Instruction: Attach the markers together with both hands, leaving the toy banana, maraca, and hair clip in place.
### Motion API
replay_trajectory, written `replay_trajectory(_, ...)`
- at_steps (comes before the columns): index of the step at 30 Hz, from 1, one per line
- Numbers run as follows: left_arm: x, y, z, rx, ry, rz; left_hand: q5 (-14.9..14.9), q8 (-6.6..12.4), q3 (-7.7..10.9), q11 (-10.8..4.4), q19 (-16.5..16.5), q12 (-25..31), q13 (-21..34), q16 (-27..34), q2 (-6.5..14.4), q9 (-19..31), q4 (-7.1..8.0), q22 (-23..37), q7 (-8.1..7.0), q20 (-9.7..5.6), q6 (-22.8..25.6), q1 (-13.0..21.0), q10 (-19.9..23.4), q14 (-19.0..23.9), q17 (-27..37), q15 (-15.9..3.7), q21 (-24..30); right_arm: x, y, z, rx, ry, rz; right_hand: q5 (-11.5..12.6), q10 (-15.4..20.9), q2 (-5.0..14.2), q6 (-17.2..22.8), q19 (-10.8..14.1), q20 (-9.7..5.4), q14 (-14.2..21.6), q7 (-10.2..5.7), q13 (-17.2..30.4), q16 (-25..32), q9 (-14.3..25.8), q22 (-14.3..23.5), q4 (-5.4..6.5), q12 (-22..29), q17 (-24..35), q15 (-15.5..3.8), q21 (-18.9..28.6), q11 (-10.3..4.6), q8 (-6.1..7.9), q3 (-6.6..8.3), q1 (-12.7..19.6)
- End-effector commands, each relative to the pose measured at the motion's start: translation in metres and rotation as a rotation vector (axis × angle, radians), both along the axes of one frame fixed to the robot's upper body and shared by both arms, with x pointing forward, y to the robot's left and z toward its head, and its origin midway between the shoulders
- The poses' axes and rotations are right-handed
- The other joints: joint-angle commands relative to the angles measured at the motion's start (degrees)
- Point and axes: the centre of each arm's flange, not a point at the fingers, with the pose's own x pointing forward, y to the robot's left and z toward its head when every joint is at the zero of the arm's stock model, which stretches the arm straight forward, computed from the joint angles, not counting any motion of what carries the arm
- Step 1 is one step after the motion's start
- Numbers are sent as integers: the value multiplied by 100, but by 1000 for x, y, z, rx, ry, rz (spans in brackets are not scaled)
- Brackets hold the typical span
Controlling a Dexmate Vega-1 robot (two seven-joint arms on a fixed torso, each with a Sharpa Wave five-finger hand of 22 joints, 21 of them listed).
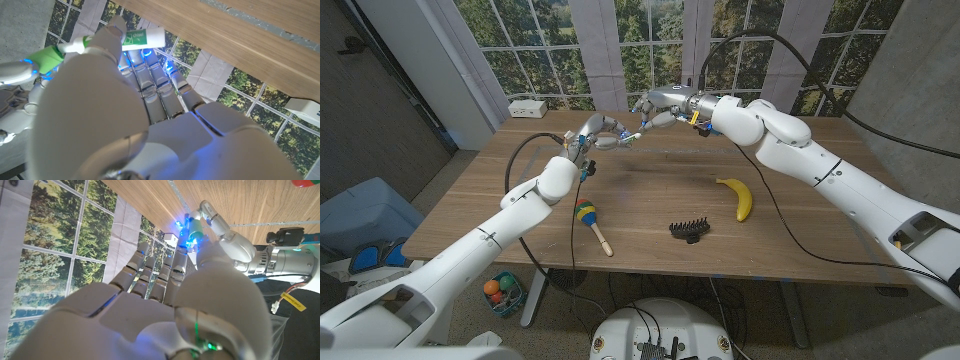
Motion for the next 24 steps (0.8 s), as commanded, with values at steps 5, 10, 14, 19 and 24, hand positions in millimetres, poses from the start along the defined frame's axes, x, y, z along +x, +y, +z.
replay_trajectory(5,-2,4,0,4,-2,3,102,35,234,-754,-13,33,24,-1,208,16,245,26,-468,-104,681,100,861,36,49,-672,67,4,-6,8,25,-29,-44,25,-156,38,31,-26,12,-100,-39,-22,-70,20,14,10,-84,-28,-910,31,-27,-62,-12,98)
replay_trajectory(10,0,4,2,6,-7,0,115,37,231,-755,-9,15,3,-23,203,2,244,25,-455,-108,693,103,883,33,37,-671,73,1,-9,12,45,-45,-57,13,-236,59,4,-16,0,-88,-60,-38,-71,22,14,30,-114,-38,-956,40,-110,-88,-27,93)
replay_trajectory(14,2,4,3,7,-11,2,120,28,230,-758,-8,32,20,-20,203,5,245,23,-464,-105,657,104,925,58,45,-672,78,0,-10,13,41,-48,-67,10,-190,75,-13,-11,-3,-14,-87,-47,-41,25,13,44,-91,-37,-962,47,-134,-106,-39,86)
replay_trajectory(19,2,6,3,0,-16,8,126,34,227,-756,-5,24,12,-21,200,11,245,22,-467,-104,655,105,939,71,51,-672,82,-1,-11,13,32,-45,-81,9,-169,76,10,-14,-4,-21,-83,-54,-46,27,12,49,-79,-41,-966,49,-119,-107,-53,83)
replay_trajectory(24,1,8,2,-13,-25,25,130,59,225,-758,-4,39,33,-21,197,36,243,21,-458,-96,673,108,965,87,60,-672,87,-3,-12,12,29,-45,-85,5,-64,70,70,-11,1,40,-74,-59,-20,29,11,50,-34,-41,-964,56,-157,-97,-73,82)
